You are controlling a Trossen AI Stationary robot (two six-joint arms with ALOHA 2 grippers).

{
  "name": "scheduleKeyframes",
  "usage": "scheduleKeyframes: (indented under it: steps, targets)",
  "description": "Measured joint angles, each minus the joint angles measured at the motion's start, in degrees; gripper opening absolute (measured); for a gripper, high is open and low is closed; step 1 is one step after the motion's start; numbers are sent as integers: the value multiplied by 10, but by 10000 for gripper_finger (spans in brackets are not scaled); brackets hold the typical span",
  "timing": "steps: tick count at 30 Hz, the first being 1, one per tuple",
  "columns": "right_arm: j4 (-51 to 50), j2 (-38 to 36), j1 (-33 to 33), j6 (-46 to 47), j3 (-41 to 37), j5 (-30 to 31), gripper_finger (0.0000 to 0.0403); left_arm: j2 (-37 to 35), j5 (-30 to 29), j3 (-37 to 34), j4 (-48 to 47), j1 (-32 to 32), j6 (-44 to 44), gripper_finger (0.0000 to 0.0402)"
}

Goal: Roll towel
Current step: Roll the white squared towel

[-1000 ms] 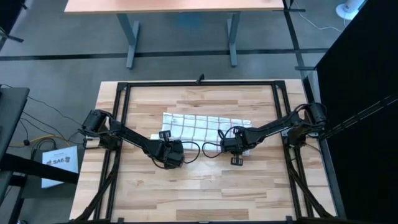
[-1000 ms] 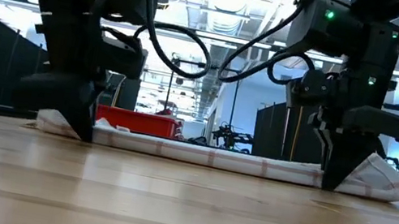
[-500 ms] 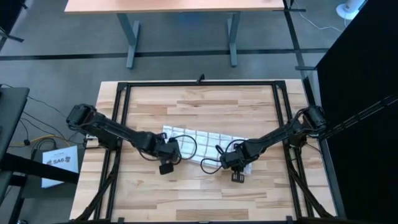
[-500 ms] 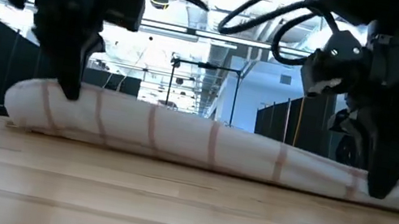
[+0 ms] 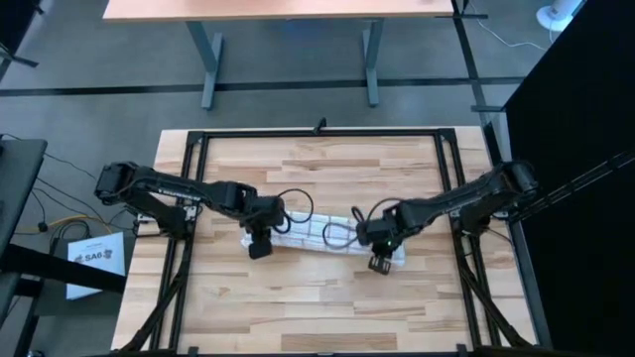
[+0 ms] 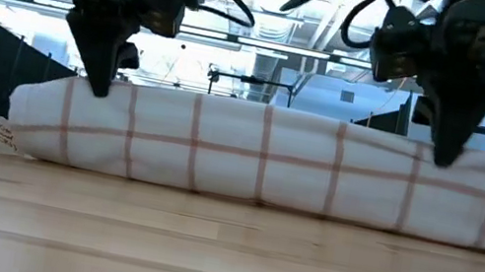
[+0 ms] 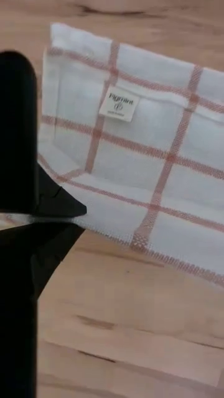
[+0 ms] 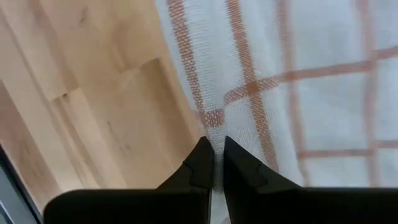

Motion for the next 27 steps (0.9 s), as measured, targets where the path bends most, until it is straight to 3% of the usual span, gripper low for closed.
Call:
scheduleKeyframes:
  steps: [7, 13, 27]
  targets:
    - [-16, -13, -103, -65, -4, -46, 10, 0, 41, 0, -17, 87, 100, 0]
    - [23, -13, -179, -96, -63, -96, 9, 23, 50, 2, -7, 150, 179, 0]
    - [102, -14, -245, -158, -169, -149, 8, 138, 75, 1, 40, 170, 272, 0]
